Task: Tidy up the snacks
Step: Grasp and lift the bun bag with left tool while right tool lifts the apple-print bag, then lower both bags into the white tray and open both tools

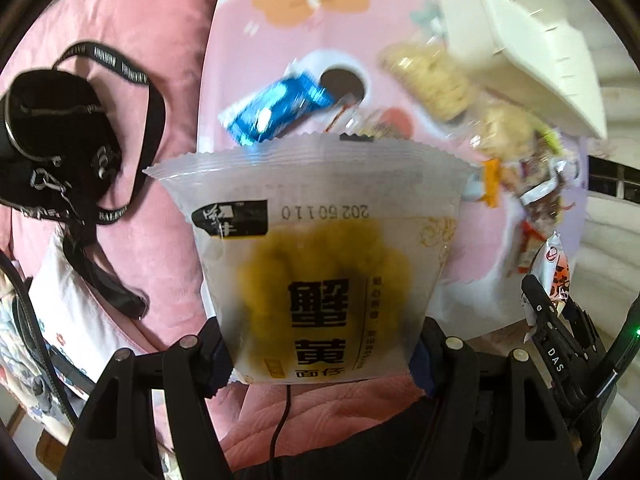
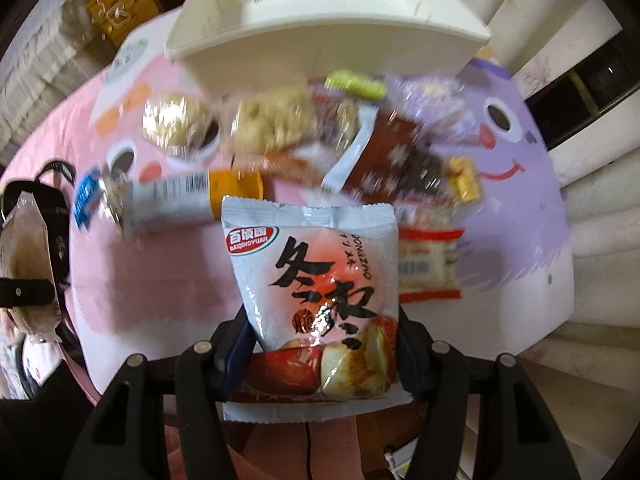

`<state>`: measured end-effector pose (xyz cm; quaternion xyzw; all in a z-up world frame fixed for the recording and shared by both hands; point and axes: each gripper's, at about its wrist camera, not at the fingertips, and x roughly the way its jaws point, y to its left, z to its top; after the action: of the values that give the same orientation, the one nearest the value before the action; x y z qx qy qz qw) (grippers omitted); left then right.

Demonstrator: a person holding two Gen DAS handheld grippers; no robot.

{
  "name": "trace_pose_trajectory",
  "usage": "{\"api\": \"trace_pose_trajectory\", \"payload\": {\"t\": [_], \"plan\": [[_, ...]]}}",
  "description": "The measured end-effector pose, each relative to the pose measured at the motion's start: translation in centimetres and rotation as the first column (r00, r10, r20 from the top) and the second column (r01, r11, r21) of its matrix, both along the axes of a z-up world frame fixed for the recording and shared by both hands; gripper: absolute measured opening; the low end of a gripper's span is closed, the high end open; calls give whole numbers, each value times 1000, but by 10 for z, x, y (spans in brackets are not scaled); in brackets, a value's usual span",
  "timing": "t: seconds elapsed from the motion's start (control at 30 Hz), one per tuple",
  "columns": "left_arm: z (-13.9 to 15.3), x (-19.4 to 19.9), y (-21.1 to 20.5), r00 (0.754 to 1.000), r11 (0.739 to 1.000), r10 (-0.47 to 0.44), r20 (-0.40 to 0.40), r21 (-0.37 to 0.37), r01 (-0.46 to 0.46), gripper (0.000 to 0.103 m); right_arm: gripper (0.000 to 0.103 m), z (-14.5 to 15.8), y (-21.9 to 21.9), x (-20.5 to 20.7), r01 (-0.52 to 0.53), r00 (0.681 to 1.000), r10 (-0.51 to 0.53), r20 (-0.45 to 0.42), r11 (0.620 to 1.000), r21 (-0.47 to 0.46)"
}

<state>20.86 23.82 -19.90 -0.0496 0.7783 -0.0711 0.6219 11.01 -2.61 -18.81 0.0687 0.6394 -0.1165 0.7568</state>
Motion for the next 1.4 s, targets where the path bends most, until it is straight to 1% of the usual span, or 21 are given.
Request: {"api": "trace_pose_trajectory", "payload": {"t": [0.13, 0.27, 0.37, 0.53, 0.67, 0.73, 0.8, 0.9, 1.07, 1.2, 1.4], "plan": [[30, 14, -14, 998, 1000, 2, 69, -5, -2, 69, 61, 22, -20, 8, 17, 997, -18, 75, 1000, 11], [56, 28, -32, 989, 1000, 15, 144, 2, -15, 69, 61, 40, -38, 22, 2, 990, -2, 141, 1000, 1], [72, 38, -44, 982, 999, 37, 185, 0, -37, 69, 61, 53, -54, 31, -24, 981, 25, 192, 1000, -6], [101, 58, -77, 963, 998, 58, 263, 3, -61, 69, 61, 81, -76, 54, -79, 961, 81, 265, 997, -15], [115, 71, -105, 951, 998, 64, 303, -6, -66, 69, 61, 96, -94, 71, -115, 940, 120, 318, 993, -34], [121, 77, -121, 944, 998, 65, 325, -14, -64, 69, 61, 104, -105, 80, -131, 924, 139, 356, 990, -47], [123, 83, -134, 938, 998, 65, 341, -24, -60, 69, 61, 110, -113, 87, -146, 904, 161, 396, 987, -69], [123, 92, -153, 940, 997, 67, 336, -50, -53, 69, 61, 113, -124, 94, -164, 879, 188, 438, 982, -92], [116, 107, -184, 929, 997, 62, 364, -71, -39, 70, 61, 111, -138, 107, -208, 837, 222, 501, 975, -85], [106, 119, -202, 923, 993, 92, 374, -107, -56, 69, 61, 106, -144, 121, -268, 798, 275, 537, 959, -92], [106, 134, -224, 894, 989, 115, 433, -129, -65, 70, 61, 103, -146, 138, -337, 751, 340, 566, 935, -115]]}}
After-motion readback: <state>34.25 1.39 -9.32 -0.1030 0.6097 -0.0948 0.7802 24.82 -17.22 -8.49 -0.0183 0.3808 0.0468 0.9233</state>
